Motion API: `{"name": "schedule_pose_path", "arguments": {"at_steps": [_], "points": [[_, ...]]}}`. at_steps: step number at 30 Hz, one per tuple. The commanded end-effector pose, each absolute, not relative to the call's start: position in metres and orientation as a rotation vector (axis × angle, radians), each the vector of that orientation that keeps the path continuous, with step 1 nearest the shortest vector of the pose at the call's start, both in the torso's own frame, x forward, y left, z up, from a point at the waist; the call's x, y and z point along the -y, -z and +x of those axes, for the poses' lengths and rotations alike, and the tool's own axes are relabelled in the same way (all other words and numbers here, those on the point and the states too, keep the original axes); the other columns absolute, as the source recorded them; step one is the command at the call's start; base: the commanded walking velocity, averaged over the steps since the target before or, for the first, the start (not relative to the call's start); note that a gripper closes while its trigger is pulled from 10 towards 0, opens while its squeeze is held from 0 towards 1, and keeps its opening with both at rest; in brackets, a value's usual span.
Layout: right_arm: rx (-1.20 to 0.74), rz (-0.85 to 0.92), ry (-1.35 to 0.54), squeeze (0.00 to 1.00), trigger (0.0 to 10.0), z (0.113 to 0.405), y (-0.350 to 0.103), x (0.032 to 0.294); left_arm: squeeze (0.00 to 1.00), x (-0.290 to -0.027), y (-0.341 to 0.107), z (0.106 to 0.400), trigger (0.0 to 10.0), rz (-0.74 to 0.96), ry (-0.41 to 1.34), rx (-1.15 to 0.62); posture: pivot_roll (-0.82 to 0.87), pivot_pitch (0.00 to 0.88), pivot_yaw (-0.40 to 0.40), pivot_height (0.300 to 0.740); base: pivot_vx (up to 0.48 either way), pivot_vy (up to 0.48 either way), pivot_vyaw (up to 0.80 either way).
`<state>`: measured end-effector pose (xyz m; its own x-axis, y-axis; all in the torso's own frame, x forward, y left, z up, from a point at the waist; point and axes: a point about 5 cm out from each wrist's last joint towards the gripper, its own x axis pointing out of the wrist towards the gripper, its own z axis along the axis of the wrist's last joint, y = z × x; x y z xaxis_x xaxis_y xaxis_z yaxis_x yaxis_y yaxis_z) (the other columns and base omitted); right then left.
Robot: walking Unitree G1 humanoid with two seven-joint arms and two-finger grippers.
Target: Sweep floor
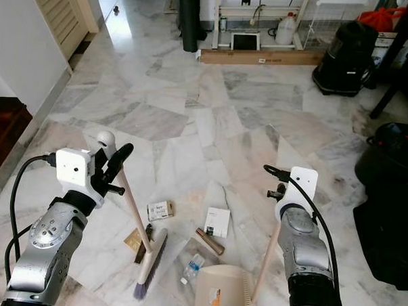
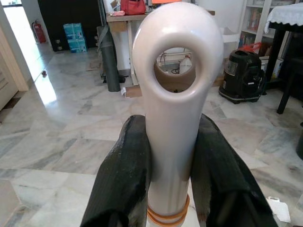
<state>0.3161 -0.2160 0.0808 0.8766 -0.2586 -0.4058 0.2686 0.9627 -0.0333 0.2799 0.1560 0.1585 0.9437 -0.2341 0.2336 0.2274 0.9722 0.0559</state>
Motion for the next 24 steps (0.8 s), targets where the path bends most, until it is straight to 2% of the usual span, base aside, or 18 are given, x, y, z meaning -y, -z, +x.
{"name": "schedule_pose_path", "arguments": {"at_steps": [1,9,19,24], "points": [[-0.478,0.083,0.27,0.0,10.0,0.309,-0.064,0.209,0.0,-0.157,-0.164,0.279,10.0,0.029,0.236,0.264,-0.02,0.153,0.062,0.74,0.0,0.0,0.0],[-0.316,0.017,0.332,0.0,10.0,0.31,-0.082,0.217,0.0,-0.158,-0.166,0.279,10.0,0.029,0.226,0.274,-0.02,0.153,0.062,0.74,0.0,0.0,0.0],[-0.146,-0.062,0.315,0.0,10.0,0.313,-0.1,0.217,0.0,-0.159,-0.167,0.28,10.0,0.029,0.218,0.282,-0.02,0.153,0.061,0.74,0.0,0.0,0.0],[-0.117,-0.074,0.321,0.0,10.0,0.314,-0.103,0.217,0.0,-0.159,-0.167,0.28,10.0,0.029,0.215,0.283,-0.02,0.155,0.061,0.74,0.0,0.0,0.0]]}}
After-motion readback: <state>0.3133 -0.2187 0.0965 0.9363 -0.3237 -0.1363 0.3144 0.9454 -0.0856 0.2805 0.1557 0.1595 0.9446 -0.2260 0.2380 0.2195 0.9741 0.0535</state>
